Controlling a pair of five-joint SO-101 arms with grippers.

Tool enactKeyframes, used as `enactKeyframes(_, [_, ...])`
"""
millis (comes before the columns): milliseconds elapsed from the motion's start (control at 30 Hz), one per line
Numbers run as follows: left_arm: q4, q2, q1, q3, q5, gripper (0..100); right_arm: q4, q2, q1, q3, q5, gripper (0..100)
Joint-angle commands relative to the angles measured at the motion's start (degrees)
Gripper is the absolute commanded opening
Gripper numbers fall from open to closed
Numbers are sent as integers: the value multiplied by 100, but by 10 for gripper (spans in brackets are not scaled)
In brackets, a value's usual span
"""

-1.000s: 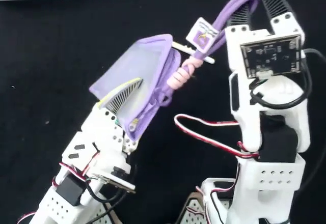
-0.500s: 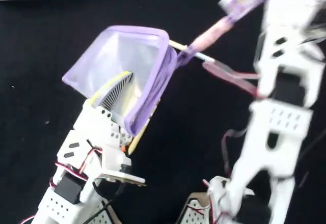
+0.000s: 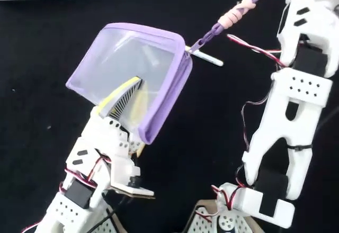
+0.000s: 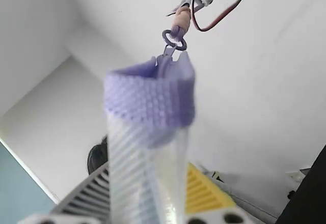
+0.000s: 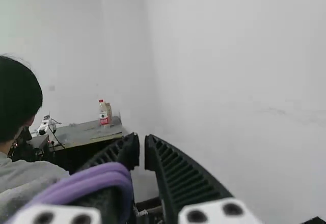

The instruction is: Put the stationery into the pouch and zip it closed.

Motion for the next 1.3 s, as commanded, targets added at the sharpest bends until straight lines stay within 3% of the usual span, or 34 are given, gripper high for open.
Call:
enactKeyframes(0, [-62,-62,-233,136,281,29,1512,-233,-237,-796,826,144])
enactKeyframes(133, [-62,-62,-971,136,1231,29,2989,-646,-1090,-1165,2497,243])
enactKeyframes(200, [-62,-62,-1481,136,1820,29,3798,-875,-1653,-1305,3385,253])
enactKeyframes(300, [-53,-44,-2229,136,2892,29,4835,-1174,-2497,-1552,4097,252])
enactKeyframes(367, [220,-44,-2607,101,3604,29,5407,-1305,-2989,-1771,4237,253])
enactKeyframes(500, [1697,-70,-2914,-330,4633,29,6365,-1367,-3868,-2281,4255,255])
enactKeyframes(667, [3648,-70,-2897,-1367,5459,29,7262,-1218,-4527,-2774,4378,286])
enactKeyframes(800, [4721,-70,-2914,-1956,5820,29,7868,-936,-4870,-3020,4615,336])
enactKeyframes(1000, [4958,-70,-2985,-2097,5890,29,8519,-497,-5240,-3248,4642,397])
enactKeyframes(1133, [4949,-70,-3565,-2316,5925,29,9011,-444,-5327,-3530,4659,475])
enactKeyframes(1267, [4949,-70,-3960,-2545,5934,29,9037,-444,-5284,-3802,4651,479])
